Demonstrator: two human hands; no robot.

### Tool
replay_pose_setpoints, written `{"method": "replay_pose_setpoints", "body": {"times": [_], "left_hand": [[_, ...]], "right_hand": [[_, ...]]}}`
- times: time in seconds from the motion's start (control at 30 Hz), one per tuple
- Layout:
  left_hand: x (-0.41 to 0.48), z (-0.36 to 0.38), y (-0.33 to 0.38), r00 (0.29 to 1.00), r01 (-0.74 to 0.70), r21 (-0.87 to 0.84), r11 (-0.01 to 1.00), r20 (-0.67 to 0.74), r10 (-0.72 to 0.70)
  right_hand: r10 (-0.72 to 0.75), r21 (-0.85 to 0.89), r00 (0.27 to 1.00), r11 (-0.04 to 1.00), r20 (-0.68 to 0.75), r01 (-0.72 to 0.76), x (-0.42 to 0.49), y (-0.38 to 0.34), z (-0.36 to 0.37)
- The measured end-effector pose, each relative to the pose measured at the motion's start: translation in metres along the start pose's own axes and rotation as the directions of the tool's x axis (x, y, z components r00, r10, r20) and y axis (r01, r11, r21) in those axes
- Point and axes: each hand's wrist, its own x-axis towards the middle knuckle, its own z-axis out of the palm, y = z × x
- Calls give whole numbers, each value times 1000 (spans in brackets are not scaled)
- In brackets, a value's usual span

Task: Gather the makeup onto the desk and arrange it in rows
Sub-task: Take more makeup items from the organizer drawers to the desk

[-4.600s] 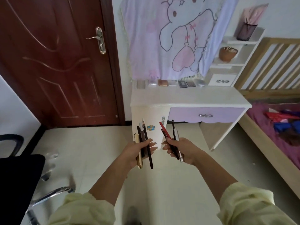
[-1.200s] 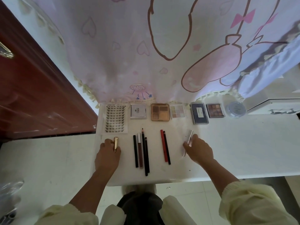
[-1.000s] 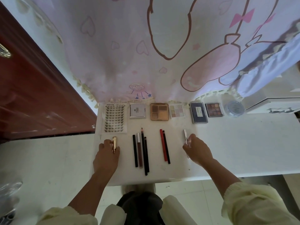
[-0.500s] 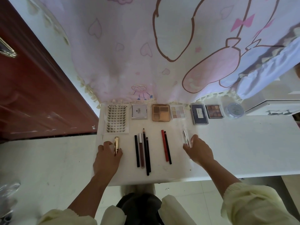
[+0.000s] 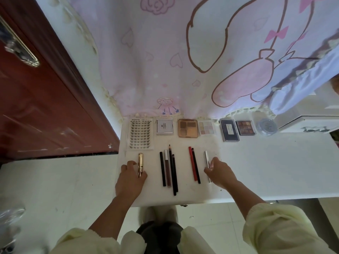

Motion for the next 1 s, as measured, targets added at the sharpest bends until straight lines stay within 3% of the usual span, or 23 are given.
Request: {"method": "replay_pose_setpoints", "body": {"times": [0.2,0.3,0.5,0.67,0.73,0.87,1.0], "left_hand": [[-5,-10,-1,1000,18,-38,999,-19,-18],[-21,-16,0,998,2,-27,1000,-55,-3],[-93,-21,-5,964,52,-51,997,-257,-63],[-200,10,-32,900,198,-176,964,-357,-250],[-248,17,-46,856,267,-211,940,-396,-332],[-343,29,-75,736,359,-330,873,-475,-482],[-440,35,-113,587,455,-401,795,-536,-607]], "right_hand": [[2,-64,998,998,-59,-6,-2,-1,-8],[-82,-83,987,994,-140,71,-7,-7,-14],[-437,-133,894,896,-100,423,-38,-27,-12],[-707,-252,703,668,81,700,-98,-39,21],[-790,-292,596,541,144,789,-133,-47,38],[-882,-281,371,292,290,914,-215,-62,71],[-871,-244,148,34,469,969,-308,-77,117]]}}
